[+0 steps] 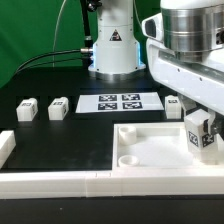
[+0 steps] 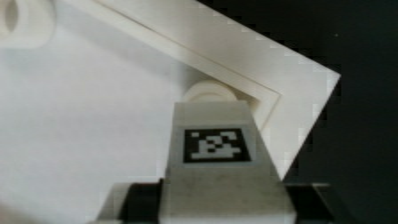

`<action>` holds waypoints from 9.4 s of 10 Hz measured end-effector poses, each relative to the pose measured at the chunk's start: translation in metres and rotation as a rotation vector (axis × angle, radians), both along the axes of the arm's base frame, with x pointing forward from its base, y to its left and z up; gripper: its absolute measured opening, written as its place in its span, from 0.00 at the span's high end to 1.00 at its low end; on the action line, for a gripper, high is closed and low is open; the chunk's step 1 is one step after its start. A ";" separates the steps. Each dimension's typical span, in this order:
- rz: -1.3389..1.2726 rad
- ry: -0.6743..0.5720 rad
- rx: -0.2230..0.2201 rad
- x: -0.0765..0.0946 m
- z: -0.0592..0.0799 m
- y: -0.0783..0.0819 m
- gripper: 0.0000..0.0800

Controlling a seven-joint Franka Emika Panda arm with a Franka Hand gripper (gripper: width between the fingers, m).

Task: Assemble one leg

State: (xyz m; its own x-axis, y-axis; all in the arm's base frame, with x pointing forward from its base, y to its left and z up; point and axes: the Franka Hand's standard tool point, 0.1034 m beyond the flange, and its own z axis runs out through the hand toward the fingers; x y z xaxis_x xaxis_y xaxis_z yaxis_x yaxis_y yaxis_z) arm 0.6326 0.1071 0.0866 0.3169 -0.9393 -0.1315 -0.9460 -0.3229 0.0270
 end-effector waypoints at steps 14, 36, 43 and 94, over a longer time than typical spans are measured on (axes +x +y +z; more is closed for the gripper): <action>-0.240 0.031 0.009 -0.001 -0.002 0.009 0.19; 1.081 -0.130 0.100 -0.001 -0.010 0.001 0.64; 0.649 -0.080 0.071 -0.001 -0.011 0.000 0.64; -0.003 -0.001 0.031 -0.002 -0.013 0.006 0.63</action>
Offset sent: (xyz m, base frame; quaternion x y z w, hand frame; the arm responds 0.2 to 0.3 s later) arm -0.0008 0.0016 -0.0014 0.0059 0.0005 0.2832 0.9590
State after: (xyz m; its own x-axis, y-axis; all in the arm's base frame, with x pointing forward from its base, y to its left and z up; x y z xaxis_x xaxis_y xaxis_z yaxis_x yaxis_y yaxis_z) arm 0.6302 0.1132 0.0735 0.3140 -0.9357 -0.1606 -0.9471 -0.3206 0.0163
